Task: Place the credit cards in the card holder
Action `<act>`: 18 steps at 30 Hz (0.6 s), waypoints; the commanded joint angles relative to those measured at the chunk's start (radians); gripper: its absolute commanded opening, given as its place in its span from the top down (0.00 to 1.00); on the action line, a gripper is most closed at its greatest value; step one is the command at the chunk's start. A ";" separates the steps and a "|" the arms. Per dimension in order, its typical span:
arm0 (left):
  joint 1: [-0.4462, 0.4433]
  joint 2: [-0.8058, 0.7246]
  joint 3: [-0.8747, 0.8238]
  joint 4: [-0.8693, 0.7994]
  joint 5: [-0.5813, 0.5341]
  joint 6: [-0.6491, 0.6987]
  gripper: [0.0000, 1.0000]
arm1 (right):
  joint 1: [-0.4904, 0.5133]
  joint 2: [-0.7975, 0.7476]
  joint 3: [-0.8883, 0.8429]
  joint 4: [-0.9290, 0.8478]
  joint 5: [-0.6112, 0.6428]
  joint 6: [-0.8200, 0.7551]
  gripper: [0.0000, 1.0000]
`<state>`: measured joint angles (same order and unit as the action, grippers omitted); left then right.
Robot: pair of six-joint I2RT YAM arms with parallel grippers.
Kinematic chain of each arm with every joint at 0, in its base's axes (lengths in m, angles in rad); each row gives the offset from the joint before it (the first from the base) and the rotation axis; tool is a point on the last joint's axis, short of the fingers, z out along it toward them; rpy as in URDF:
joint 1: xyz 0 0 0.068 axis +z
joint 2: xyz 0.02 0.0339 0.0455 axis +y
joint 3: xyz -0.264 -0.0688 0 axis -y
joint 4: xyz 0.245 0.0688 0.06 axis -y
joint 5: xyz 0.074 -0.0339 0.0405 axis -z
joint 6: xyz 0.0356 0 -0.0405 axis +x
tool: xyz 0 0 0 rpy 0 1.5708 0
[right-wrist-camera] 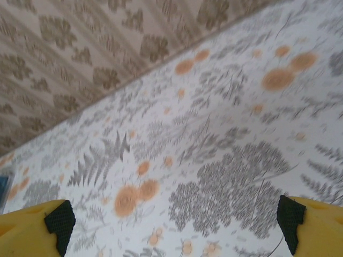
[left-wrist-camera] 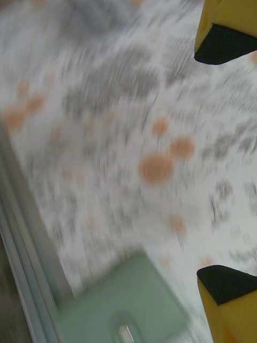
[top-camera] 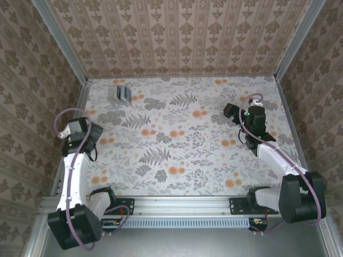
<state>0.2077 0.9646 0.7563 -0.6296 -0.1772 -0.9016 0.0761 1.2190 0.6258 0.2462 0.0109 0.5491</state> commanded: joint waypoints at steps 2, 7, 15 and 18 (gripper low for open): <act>0.075 0.051 0.000 -0.208 -0.092 -0.226 0.00 | 0.040 0.057 0.074 -0.093 -0.005 0.019 0.00; 0.152 0.176 0.055 -0.262 -0.125 -0.184 0.00 | 0.090 0.122 0.158 -0.172 -0.022 -0.030 0.00; 0.225 0.387 0.113 -0.214 -0.141 -0.101 0.00 | 0.103 0.148 0.191 -0.199 -0.064 -0.023 0.00; 0.206 0.466 0.164 -0.213 -0.156 -0.047 0.00 | 0.109 0.140 0.202 -0.227 -0.069 -0.040 0.00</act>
<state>0.4232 1.3888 0.8661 -0.8516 -0.3080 -1.0180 0.1757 1.3575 0.7921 0.0689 -0.0368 0.5304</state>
